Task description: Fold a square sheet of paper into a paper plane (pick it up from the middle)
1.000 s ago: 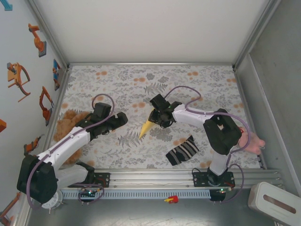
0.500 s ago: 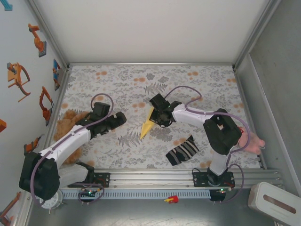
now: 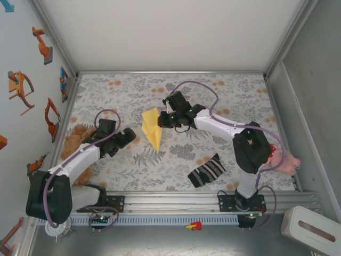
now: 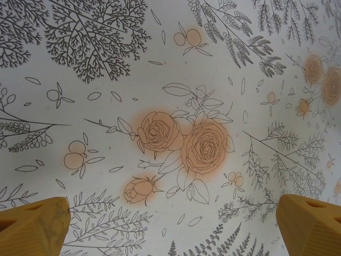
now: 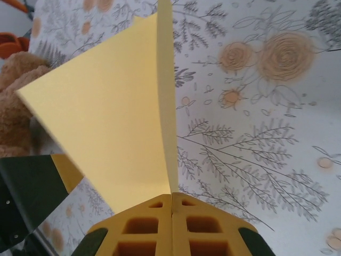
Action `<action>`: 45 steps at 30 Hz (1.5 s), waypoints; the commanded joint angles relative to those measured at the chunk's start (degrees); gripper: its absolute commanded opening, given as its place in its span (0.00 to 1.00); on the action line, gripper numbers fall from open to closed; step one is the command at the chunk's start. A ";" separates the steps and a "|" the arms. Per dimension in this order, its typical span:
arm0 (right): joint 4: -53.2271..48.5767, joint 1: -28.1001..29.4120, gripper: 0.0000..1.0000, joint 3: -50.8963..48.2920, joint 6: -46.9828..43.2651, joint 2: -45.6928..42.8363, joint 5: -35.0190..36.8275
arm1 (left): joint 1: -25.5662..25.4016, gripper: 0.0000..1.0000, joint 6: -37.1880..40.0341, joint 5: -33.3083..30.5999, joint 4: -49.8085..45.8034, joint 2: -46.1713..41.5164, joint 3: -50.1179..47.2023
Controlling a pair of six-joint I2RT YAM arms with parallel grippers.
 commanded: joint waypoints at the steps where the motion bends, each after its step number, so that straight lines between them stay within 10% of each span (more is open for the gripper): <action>1: 7.36 -1.52 0.00 -3.61 -3.66 2.10 -8.93 | 0.24 0.99 -1.31 -0.18 1.45 -2.30 -0.97; 16: 17.69 -9.20 0.00 -11.98 -1.75 7.03 -17.29 | -4.15 0.83 -2.48 15.29 17.22 6.26 -1.80; 26: 16.23 -10.82 0.00 -12.56 -1.76 9.04 -17.30 | -8.04 0.53 -3.04 21.20 23.63 19.02 5.02; 45: 15.97 -11.44 0.00 -13.31 -1.55 9.43 -17.34 | -8.13 0.22 3.14 26.25 19.63 34.44 17.02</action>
